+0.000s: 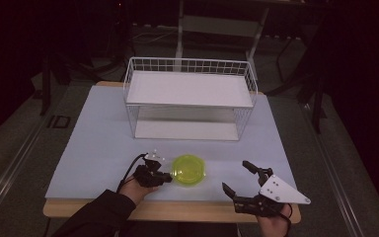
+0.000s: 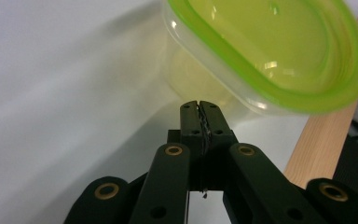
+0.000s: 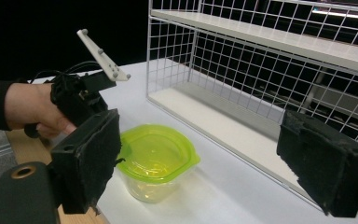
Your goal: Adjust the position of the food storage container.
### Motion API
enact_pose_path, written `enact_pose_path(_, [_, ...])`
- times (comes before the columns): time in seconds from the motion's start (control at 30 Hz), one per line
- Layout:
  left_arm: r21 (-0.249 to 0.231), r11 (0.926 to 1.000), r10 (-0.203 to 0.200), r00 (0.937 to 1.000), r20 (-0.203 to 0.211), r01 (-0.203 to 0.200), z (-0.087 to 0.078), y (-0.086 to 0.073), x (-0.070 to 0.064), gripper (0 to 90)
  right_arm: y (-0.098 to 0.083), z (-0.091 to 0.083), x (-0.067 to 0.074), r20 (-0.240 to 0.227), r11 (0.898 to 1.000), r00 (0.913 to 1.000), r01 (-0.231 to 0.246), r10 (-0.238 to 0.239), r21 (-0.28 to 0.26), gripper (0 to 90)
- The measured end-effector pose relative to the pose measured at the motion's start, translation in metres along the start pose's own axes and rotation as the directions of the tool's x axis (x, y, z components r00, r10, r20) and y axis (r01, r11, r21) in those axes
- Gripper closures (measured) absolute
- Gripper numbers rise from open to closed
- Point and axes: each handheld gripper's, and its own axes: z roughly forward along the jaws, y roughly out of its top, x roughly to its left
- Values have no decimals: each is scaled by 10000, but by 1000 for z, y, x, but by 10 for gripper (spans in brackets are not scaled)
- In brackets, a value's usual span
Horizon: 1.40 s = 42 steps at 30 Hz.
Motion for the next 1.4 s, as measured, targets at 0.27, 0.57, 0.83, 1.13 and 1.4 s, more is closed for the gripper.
enact_pose_path(0.27, [-10,9998,-181,9993,341,181,8,2,-2,900,-1,1,0,1,9999,10000,-3,3,106,135])
enact_pose_path(0.57, [-74,10000,26,9995,325,-24,19,12,-8,900,-1,2,0,-19,9999,10000,16,-16,129,136])
enact_pose_path(0.83, [-213,9998,38,9998,188,-34,16,11,-5,889,-1,2,0,-12,9999,10000,67,-67,151,136])
enact_pose_path(1.13, [-766,9966,294,9995,-146,-304,-29,10,-6,831,-1,2,0,16,9998,10000,26,-26,193,135])
enact_pose_path(1.4, [-2021,9789,410,9979,499,-301,-68,4,-15,291,-1,4,-3,-100,9991,9994,-327,330,274,135])
